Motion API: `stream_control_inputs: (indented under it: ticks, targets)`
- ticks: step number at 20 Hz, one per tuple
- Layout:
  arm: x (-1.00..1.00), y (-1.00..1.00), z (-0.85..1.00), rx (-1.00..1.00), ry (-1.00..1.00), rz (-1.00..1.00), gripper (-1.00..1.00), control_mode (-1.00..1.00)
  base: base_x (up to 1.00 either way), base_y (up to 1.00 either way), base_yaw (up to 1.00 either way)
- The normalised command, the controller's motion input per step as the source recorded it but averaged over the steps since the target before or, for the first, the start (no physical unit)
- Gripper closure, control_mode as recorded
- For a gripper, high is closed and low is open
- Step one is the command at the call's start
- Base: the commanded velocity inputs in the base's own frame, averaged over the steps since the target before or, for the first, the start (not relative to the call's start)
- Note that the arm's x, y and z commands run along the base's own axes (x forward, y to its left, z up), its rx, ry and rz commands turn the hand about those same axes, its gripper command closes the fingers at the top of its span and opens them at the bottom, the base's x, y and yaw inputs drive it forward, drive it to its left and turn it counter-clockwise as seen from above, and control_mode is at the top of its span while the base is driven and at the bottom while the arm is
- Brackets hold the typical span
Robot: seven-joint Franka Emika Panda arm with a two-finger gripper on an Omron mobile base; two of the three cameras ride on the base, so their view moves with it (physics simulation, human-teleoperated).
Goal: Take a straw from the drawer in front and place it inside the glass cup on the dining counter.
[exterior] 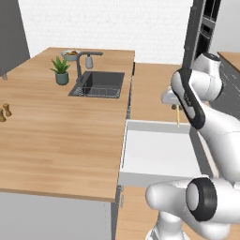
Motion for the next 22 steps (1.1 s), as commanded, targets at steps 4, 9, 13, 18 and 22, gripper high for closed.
stream_control_inputs:
  ticks: [4,9,13,18,22]
  targets:
    - [0.0,0.0,0.0,0.0,0.0,0.0,1.0,1.0,-1.0,0.58,0.03]
    - [0.0,0.0,0.0,0.0,0.0,0.0,1.0,1.0,-1.0,0.95,0.07]
    - [0.0,0.0,0.0,0.0,0.0,0.0,1.0,1.0,-0.76,1.0,0.06]
    - [0.0,0.0,0.0,0.0,0.0,0.0,1.0,1.0,-0.05,1.0,-0.07]
    - [0.0,0.0,0.0,0.0,0.0,0.0,1.0,1.0,0.1,1.0,-0.18]
